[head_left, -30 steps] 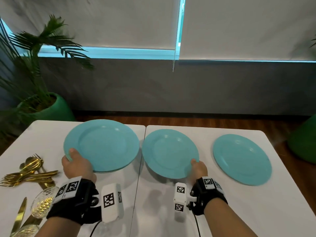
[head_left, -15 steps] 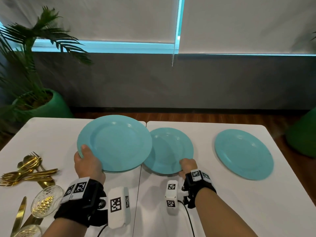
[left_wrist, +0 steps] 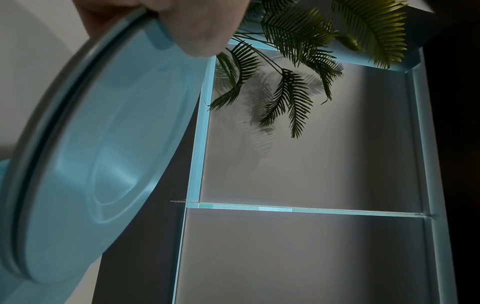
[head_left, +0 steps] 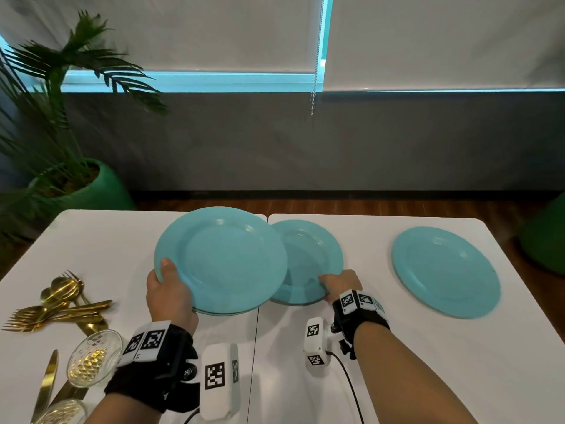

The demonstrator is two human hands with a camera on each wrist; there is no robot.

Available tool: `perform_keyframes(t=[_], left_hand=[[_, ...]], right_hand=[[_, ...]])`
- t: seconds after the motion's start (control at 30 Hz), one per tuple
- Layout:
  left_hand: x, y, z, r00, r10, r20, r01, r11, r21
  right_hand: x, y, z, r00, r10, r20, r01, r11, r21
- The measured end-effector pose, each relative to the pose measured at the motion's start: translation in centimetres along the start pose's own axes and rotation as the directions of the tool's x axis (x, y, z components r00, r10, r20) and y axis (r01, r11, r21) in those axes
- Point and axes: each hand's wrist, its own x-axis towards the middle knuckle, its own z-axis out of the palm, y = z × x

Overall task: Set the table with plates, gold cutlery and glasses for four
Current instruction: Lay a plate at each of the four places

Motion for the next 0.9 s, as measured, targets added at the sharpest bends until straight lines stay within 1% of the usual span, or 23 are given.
perform_keyframes(t=[0.1,0.17,0.2,0.23,0.3,0.33,0.37,0.4,0.43,0.5,0.57,0.63,0.73,0.77,0.83,0.9], left_hand=[[-0.4,0.1,0.4,0.999,-0.004,0.033,0.004,1.0,-0.002],[-1.1,0.0,0.7,0.998,0.001,0.064,-0.002,1.0,0.013],[-1.4,-0.2,0.9,0.996,0.002,0.086,-0.004,1.0,0.018],[-1.9,-0.4,1.1,0.994,0.001,0.111,-0.004,1.0,0.027],[-2.9,-1.3,1.6,0.986,-0.009,0.165,0.002,0.999,0.043],[-3.2,-2.0,1.8,0.979,-0.03,0.201,0.023,0.999,0.039],[-3.7,-2.8,2.0,0.969,-0.054,0.242,0.047,0.998,0.037],[-4.3,-3.4,2.2,0.956,-0.078,0.284,0.068,0.997,0.045],[-4.9,-4.1,2.2,0.941,-0.095,0.325,0.081,0.995,0.056],[-6.2,-5.3,2.4,0.913,-0.11,0.393,0.087,0.993,0.076],[-7.4,-6.3,2.6,0.888,-0.12,0.444,0.083,0.991,0.101],[-8.7,-7.1,2.7,0.862,-0.153,0.484,0.093,0.985,0.147],[-9.5,-8.5,2.0,0.859,-0.163,0.486,0.028,0.962,0.272],[-9.3,-9.1,1.6,0.865,-0.156,0.478,0.012,0.957,0.291],[-8.6,-10.3,0.8,0.874,-0.129,0.469,-0.023,0.952,0.304],[-8.6,-9.8,0.0,0.879,-0.106,0.464,-0.058,0.944,0.324]], right_hand=[[-1.6,-0.6,-1.2,1.0,-0.016,-0.005,0.016,0.999,-0.029],[-3.0,-0.7,-2.4,1.0,-0.026,-0.003,0.026,1.0,0.012],[-3.9,-0.7,-3.0,0.999,-0.031,0.014,0.03,0.996,0.088],[-5.1,-0.7,-3.7,0.997,-0.037,0.061,0.024,0.98,0.2],[-8.1,-0.6,-5.0,0.976,-0.069,0.205,-0.022,0.913,0.408],[-9.3,-0.4,-5.5,0.958,-0.1,0.268,-0.034,0.889,0.456],[-10.1,0.2,-5.8,0.948,-0.125,0.292,-0.028,0.884,0.467],[-10.5,1.0,-6.2,0.952,-0.141,0.272,-0.002,0.885,0.465],[-10.9,2.0,-6.6,0.965,-0.144,0.218,0.035,0.899,0.437],[-11.0,4.5,-7.5,0.989,-0.134,0.064,0.102,0.928,0.36],[-11.2,6.9,-8.4,0.995,-0.102,-0.017,0.101,0.934,0.344],[-12.4,9.2,-9.7,0.997,-0.054,-0.047,0.068,0.912,0.405],[-14.1,12.4,-11.5,0.997,0.024,-0.069,0.019,0.828,0.56],[-14.6,13.6,-12.1,0.995,0.06,-0.085,0.007,0.783,0.622],[-15.6,16.0,-13.5,0.983,0.139,-0.12,-0.003,0.666,0.746],[-17.0,18.2,-14.9,0.964,0.22,-0.15,-0.002,0.569,0.822]])
